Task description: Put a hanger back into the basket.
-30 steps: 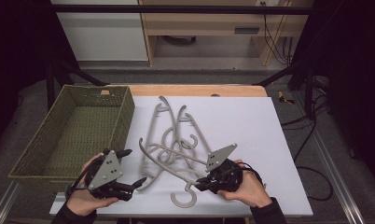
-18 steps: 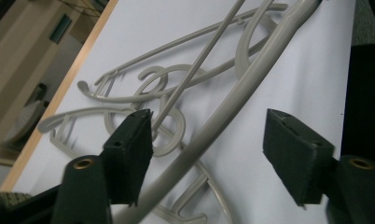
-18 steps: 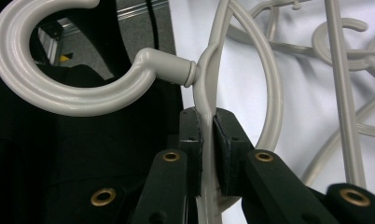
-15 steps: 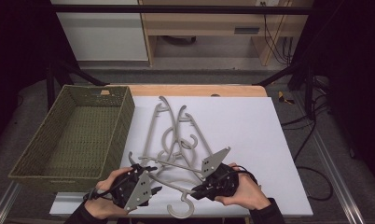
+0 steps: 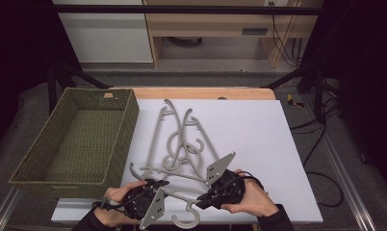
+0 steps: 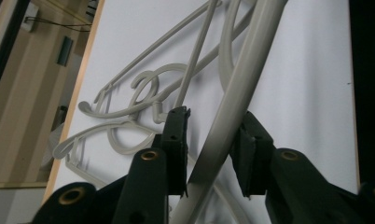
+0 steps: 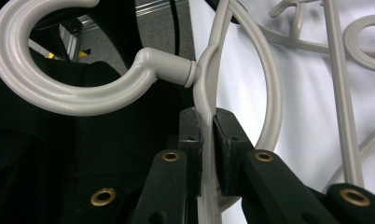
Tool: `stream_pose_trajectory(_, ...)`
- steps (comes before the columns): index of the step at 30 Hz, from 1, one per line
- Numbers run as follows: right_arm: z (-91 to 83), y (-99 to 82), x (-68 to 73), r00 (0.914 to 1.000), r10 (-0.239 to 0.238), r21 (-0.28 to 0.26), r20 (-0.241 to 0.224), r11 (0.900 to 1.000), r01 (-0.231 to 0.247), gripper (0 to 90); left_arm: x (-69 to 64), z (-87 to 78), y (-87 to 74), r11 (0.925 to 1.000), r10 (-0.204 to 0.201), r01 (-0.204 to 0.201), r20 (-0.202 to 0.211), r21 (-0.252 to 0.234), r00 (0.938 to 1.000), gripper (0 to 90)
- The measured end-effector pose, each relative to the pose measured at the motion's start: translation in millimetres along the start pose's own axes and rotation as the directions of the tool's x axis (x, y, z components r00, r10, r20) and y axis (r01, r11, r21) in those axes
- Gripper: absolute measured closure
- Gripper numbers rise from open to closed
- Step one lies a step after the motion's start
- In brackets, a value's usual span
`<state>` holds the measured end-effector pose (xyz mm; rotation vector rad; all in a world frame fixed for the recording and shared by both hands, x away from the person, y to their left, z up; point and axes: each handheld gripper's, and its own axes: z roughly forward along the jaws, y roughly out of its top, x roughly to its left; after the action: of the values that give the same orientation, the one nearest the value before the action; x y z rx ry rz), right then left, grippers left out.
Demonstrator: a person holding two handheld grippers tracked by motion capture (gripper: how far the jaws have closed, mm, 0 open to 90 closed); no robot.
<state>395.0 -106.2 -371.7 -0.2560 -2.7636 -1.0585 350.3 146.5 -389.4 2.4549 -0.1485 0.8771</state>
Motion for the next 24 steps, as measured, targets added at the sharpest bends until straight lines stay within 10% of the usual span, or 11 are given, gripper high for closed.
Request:
stream_pose_trajectory(16, -8.4, -4.9, -1.7, 0.9997, -0.024, -0.034, 0.007, 0.9991, 0.024, 80.7, -3.3, -7.3, 3.1, 0.9981, 0.054, -0.053, 0.038, -0.032, 0.9978, 79.0)
stream_pose_trajectory(24, -13.1, -5.9, -3.7, 0.9977, -0.014, -0.093, 0.066, 0.9954, 0.020, 76.5, 4.7, -11.2, 3.2, 0.9978, -0.053, 0.055, 0.065, -0.037, 0.9965, 80.4)
